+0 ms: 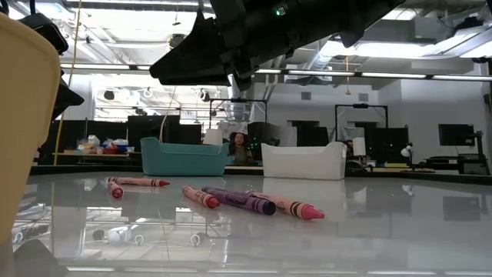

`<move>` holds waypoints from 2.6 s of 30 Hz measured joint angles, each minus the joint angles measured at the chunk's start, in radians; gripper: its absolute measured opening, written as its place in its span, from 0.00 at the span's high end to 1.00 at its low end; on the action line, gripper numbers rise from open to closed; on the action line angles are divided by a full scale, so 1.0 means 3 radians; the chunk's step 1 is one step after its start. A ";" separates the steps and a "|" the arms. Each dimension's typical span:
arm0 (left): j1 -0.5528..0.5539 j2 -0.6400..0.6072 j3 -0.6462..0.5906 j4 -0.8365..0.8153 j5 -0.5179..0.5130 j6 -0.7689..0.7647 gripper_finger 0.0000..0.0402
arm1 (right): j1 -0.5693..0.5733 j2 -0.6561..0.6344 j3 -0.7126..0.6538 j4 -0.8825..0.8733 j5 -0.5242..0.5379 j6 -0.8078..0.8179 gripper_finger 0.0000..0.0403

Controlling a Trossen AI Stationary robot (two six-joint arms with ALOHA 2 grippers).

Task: Sort crayons
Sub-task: Put the red crayon into the top green bin

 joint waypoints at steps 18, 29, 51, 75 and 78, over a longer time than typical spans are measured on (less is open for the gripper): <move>0.0000 0.0000 0.0000 -0.0001 0.0001 0.0000 0.43 | -0.0018 0.0000 -0.0001 -0.0083 0.0004 0.0005 0.77; 0.0000 0.0000 0.0000 -0.0001 0.0002 0.0000 0.43 | -0.0031 0.0000 -0.0001 -0.0103 0.0010 0.0004 0.77; 0.0000 0.0000 0.0001 -0.0001 0.0002 0.0000 0.43 | -0.0049 0.0006 -0.0001 -0.0125 0.0278 0.0116 0.77; 0.0000 -0.0001 0.0000 -0.0001 0.0002 0.0000 0.43 | -0.0078 0.0014 -0.0001 -0.0130 0.0287 0.0159 0.77; 0.0000 0.0000 0.0001 -0.0001 0.0002 0.0000 0.43 | -0.0075 0.0015 -0.0001 -0.0216 0.0333 0.0257 0.77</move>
